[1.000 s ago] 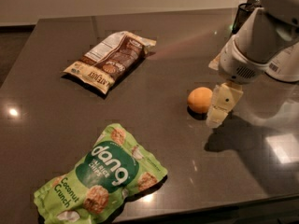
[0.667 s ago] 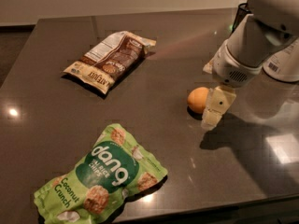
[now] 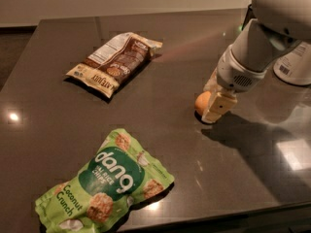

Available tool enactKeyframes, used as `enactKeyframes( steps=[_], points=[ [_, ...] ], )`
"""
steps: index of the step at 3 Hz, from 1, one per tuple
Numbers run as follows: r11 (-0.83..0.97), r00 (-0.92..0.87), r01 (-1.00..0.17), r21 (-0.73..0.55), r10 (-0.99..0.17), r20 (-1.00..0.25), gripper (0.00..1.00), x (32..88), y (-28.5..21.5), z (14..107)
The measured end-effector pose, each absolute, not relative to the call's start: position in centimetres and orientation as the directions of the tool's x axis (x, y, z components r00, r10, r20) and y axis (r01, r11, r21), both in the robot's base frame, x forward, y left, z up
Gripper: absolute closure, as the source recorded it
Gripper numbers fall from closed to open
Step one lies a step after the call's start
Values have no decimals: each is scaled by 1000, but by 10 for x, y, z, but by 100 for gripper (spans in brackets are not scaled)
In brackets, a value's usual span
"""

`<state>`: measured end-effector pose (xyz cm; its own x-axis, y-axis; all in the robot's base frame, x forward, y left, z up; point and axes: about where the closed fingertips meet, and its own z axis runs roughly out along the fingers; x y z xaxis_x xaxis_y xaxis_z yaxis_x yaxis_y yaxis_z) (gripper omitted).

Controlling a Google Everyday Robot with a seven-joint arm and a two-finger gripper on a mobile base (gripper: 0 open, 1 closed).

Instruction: Move orange near green rice chip bag

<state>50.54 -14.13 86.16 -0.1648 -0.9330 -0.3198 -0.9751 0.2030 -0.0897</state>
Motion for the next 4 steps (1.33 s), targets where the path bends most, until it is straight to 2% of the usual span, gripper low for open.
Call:
enactKeyframes(
  steps=[1,2,3,4],
  points=[
    [186,-148,-979,-83,-930,-337,71,502,-135,865],
    [152,-112,-985,-83,-926,-359,95,494,-123,876],
    [52,-20,-996,-72,-920,-391,100,470,-97,886],
    [-81,96,-995,-53,-904,-417,100,440,-64,889]
  ],
)
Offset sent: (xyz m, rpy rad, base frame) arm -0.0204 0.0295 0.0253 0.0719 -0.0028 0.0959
